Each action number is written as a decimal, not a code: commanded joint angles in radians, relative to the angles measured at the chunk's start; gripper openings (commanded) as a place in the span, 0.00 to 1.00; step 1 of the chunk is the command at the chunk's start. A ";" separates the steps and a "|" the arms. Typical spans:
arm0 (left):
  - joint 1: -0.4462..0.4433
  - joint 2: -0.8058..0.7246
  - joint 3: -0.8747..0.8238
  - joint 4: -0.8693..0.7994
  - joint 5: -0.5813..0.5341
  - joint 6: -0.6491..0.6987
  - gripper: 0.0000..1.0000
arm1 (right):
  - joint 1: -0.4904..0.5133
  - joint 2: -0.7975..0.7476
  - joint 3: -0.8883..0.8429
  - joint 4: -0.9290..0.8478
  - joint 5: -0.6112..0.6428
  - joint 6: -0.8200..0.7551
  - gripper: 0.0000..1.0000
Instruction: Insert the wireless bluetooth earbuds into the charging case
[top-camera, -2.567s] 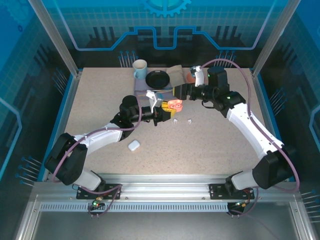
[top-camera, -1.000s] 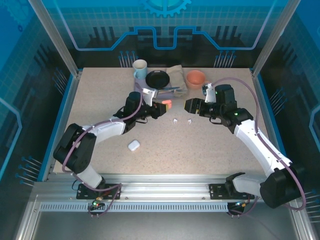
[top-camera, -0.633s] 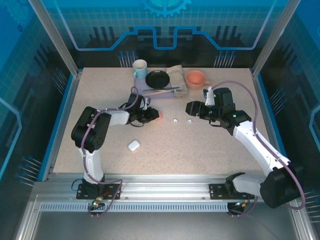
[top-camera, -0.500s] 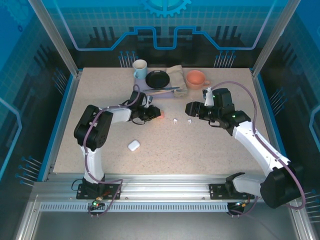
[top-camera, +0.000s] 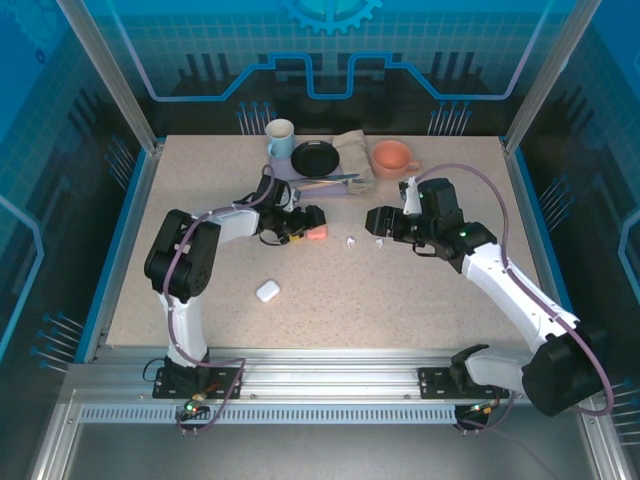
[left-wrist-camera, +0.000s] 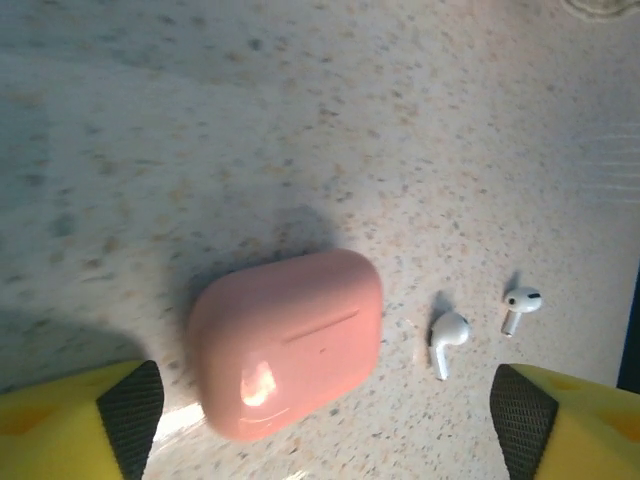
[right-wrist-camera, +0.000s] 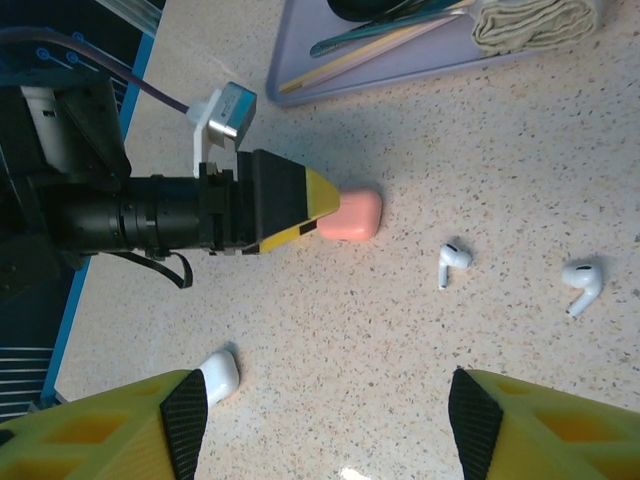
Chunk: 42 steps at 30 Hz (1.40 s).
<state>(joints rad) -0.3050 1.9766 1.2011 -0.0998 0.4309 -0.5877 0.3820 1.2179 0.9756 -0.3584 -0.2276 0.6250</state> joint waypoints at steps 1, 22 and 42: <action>0.027 -0.053 0.009 -0.146 -0.081 0.043 0.92 | 0.035 0.017 0.015 0.003 0.025 0.005 0.68; 0.226 -0.637 -0.173 -0.289 -0.447 0.059 0.99 | 0.541 0.636 0.430 -0.197 0.193 -0.213 0.79; 0.515 -0.746 -0.257 -0.296 -0.223 -0.072 0.99 | 0.733 1.152 0.980 -0.521 0.479 -0.269 0.83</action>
<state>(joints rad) 0.2020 1.2549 0.9375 -0.3805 0.1680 -0.6640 1.1122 2.3287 1.9114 -0.8196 0.2134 0.3576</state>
